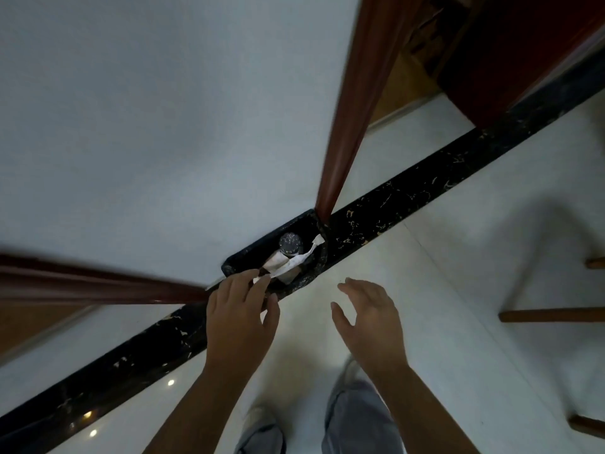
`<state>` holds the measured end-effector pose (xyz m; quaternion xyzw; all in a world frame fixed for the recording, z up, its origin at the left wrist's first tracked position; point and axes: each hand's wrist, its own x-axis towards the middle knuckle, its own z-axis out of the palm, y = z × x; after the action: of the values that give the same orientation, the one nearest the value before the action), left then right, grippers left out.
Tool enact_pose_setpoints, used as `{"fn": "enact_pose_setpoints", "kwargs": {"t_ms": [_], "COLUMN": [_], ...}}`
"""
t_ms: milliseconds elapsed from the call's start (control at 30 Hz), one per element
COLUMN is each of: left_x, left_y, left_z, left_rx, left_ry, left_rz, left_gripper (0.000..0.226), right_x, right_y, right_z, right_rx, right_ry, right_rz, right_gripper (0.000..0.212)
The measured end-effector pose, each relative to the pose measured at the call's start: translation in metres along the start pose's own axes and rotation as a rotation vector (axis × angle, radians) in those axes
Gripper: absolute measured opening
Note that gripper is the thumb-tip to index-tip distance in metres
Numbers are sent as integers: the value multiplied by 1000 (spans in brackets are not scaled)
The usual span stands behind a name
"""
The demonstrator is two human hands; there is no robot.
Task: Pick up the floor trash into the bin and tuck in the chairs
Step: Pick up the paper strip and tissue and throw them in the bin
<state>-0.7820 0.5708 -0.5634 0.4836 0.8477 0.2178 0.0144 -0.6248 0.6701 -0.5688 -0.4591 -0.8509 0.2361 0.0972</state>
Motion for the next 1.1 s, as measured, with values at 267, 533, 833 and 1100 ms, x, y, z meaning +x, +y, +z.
{"fn": "enact_pose_setpoints", "kwargs": {"t_ms": [267,533,833,1100], "left_x": [-12,-30,-35,-63], "left_y": [22,53,105,150], "left_z": [-113,-182,-247,-279], "left_rx": [-46,-110,-178,-281], "left_ry": [27,-41,-115,-189], "left_rz": [27,148,362,570], "left_gripper": [33,34,35,36], "right_x": [-50,-116,-191,-260], "right_y": [-59,-90,-107,-121], "right_z": [-89,-153,-226,-286], "right_rx": [44,-40,-128,-163], "right_ry": [202,294,367,473], "right_rz": [135,185,345,522], "right_gripper": [30,28,33,33]}}
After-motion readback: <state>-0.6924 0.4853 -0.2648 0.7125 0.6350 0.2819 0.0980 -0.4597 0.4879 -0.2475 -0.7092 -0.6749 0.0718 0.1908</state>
